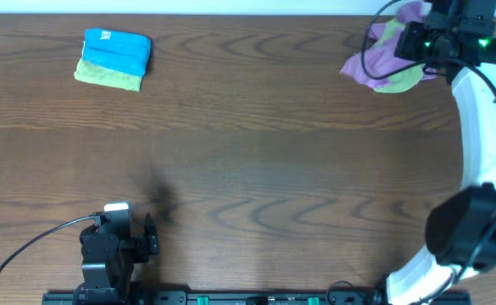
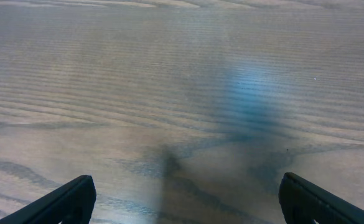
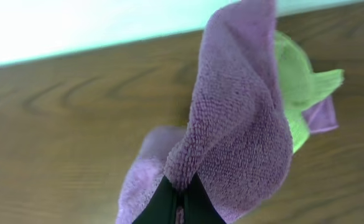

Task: Fold the cloth
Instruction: 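Lift the purple cloth with the right gripper and carry it toward center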

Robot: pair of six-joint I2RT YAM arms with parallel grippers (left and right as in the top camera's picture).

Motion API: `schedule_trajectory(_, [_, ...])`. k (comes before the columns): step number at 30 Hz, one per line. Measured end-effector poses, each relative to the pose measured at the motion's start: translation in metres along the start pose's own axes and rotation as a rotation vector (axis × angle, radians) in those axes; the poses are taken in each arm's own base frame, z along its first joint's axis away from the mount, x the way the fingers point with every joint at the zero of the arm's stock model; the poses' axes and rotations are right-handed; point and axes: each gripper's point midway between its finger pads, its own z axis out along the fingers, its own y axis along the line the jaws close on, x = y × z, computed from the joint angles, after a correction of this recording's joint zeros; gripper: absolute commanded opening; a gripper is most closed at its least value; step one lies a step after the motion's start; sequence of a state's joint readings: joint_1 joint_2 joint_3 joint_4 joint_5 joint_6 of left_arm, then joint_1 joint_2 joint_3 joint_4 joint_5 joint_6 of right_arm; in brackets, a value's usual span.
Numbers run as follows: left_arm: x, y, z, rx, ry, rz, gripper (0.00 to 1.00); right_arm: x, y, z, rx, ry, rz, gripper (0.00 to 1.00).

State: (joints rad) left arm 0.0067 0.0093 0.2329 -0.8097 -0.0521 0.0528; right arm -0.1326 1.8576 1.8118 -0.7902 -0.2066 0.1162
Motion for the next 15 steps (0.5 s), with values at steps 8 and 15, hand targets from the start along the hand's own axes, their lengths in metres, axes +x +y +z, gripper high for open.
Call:
schedule_trajectory(8, [0.000, 0.000, 0.000, 0.000, 0.000, 0.000, 0.95, 0.035, 0.029, -0.082, -0.080, 0.095, -0.095, 0.01])
schedule_trajectory(15, [0.000, 0.000, 0.000, 0.000, 0.000, 0.000, 0.95, 0.064, 0.040, -0.124, -0.126, 0.145, -0.131, 0.02])
